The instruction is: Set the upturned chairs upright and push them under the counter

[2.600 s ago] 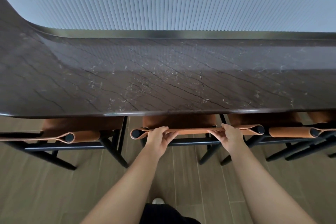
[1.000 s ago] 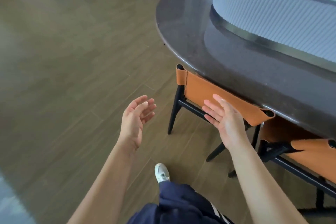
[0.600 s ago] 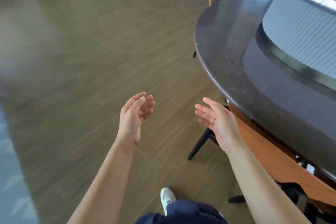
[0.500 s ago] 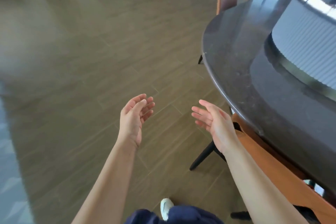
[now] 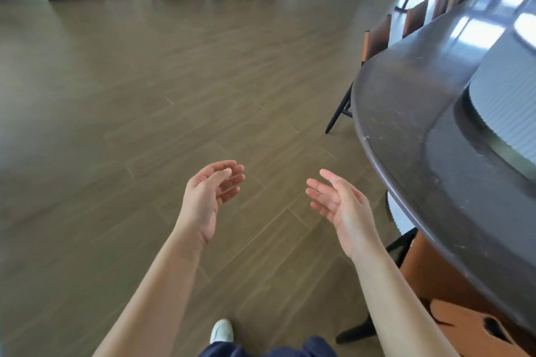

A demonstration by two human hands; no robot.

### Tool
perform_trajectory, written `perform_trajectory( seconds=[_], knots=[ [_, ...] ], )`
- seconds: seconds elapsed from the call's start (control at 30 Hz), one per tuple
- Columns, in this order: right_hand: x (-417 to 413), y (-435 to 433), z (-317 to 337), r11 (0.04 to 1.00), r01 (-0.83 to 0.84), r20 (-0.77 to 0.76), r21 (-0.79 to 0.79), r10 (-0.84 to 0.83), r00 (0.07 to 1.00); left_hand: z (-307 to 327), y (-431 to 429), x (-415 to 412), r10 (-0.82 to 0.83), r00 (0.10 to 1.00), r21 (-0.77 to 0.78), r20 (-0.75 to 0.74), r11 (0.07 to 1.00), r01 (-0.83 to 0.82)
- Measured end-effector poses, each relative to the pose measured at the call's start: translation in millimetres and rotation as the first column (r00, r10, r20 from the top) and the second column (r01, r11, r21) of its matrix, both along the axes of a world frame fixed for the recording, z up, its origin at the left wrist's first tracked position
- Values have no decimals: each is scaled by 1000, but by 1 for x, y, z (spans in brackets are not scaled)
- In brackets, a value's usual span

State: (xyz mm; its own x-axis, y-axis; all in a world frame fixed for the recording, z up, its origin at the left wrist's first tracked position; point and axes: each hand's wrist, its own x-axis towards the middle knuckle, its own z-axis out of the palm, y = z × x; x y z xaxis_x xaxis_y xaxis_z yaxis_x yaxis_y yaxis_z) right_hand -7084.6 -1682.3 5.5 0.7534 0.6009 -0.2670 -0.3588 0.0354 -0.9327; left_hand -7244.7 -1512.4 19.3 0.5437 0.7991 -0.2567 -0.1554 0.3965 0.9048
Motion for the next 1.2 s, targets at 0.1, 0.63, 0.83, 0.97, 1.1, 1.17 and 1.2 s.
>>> perform_trajectory(
  seconds=[0.1, 0.63, 0.83, 0.97, 1.1, 1.17, 1.2],
  knots=[
    [7, 44, 6, 998, 66, -8, 18, -66, 998, 10, 56, 16, -65, 998, 25, -1, 998, 65],
    [141, 257, 4, 987, 158, 30, 39, -159, 987, 13, 281, 166, -170, 985, 50, 12, 984, 169],
    [228, 341, 18, 991, 124, 38, 48, -126, 991, 32, 367, 258, -109, 994, 100, 25, 989, 106],
    [280, 397, 25, 995, 97, 74, 30, -99, 992, 35, 420, 315, -129, 991, 104, 40, 987, 125],
    [324, 442, 23, 991, 128, 83, 31, -130, 988, 27, 469, 370, -168, 985, 67, 47, 984, 165],
    [345, 460, 22, 986, 165, 78, 31, -167, 983, 23, 493, 396, -194, 980, 48, 45, 980, 192],
    [356, 469, 20, 981, 190, 76, 33, -192, 978, 21, 505, 409, -208, 977, 40, 43, 978, 206]
  ],
)
